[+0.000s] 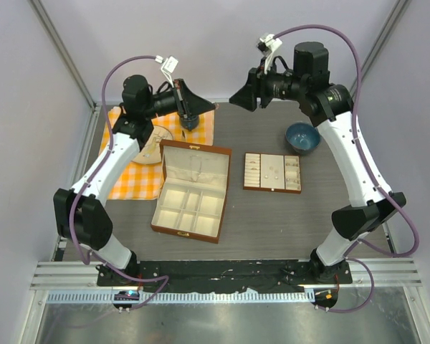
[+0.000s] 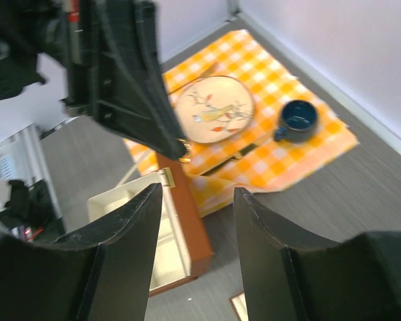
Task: Organize the mixed jewelry
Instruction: Adjust the jewelry.
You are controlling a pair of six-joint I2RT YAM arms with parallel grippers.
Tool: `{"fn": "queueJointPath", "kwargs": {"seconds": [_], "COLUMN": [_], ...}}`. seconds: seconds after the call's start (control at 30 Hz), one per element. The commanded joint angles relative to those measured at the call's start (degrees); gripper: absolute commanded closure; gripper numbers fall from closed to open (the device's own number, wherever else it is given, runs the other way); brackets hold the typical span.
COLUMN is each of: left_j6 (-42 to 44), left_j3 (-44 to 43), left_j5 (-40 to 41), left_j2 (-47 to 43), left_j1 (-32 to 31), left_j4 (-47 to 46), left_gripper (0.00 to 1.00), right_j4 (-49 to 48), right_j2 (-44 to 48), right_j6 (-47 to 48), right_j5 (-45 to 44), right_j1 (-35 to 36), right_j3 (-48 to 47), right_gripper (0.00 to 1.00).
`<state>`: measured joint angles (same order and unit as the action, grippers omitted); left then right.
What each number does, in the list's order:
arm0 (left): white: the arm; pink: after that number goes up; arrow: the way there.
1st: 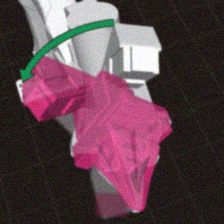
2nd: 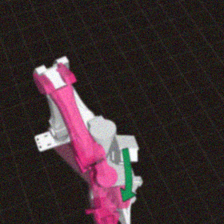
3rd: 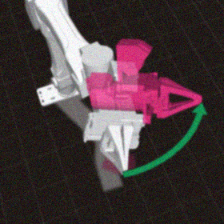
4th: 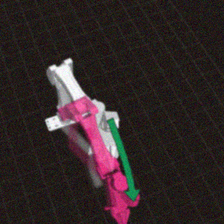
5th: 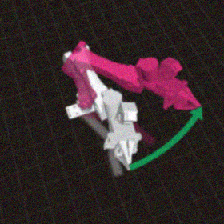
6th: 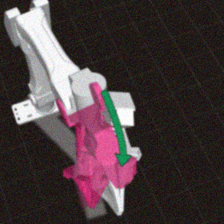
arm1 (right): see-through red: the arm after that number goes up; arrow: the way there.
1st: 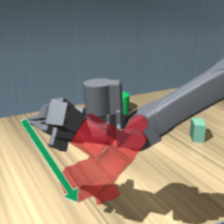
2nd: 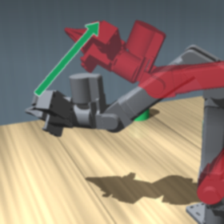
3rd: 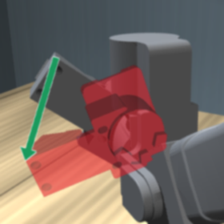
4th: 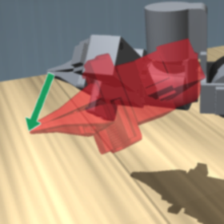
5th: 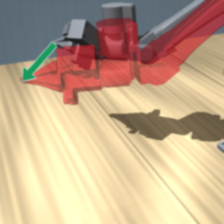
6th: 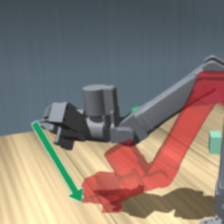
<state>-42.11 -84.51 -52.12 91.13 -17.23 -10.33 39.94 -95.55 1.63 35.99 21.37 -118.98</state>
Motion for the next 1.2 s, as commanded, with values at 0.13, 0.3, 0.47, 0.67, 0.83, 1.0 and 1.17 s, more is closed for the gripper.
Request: {"fn": "queueJointPath", "kwargs": {"seconds": [0.13, 0.3, 0.47, 0.67, 0.83, 1.0, 1.17], "left_j6": [-7.98, -12.91, -16.25, -16.34, -16.43, -16.60, -16.96], "left_j3": [1.88, 3.47, 5.23, 6.20, 6.81, 6.99, 6.99], "left_j5": [-5.62, -6.77, -6.94, -6.86, -6.68, -6.68, -6.68], "left_j2": [-0.69, -1.04, -1.31, -1.84, -2.45, -2.54, -2.54], "left_j1": [0.18, 0.18, -0.08, -0.61, -1.22, -1.49, -1.49], "left_j4": [-14.09, -20.95, -26.23, -26.85, -27.29, -27.82, -28.34], "left_gripper": [1.00, 1.00, 1.00, 1.00, 1.00, 1.00, 1.00], "right_j4": [-4.61, -7.42, -8.65, -10.59, -11.29, -12.08, -12.70], "right_j2": [0.89, 1.15, 0.01, -0.95, -1.92, -2.19, -2.36], "right_j6": [-1.54, -3.56, -5.14, -7.16, -8.13, -9.10, -9.54], "right_j5": [15.96, 17.18, 18.15, 19.12, 19.56, 20.44, 21.49], "right_j1": [0.87, 0.87, 0.87, 0.87, 0.87, 0.96, 1.05], "right_j3": [2.96, 5.07, 4.90, 4.46, 4.02, 4.02, 4.10], "right_gripper": [0.46, 0.44, 0.42, 0.41, 0.41, 0.44, 0.54]}}
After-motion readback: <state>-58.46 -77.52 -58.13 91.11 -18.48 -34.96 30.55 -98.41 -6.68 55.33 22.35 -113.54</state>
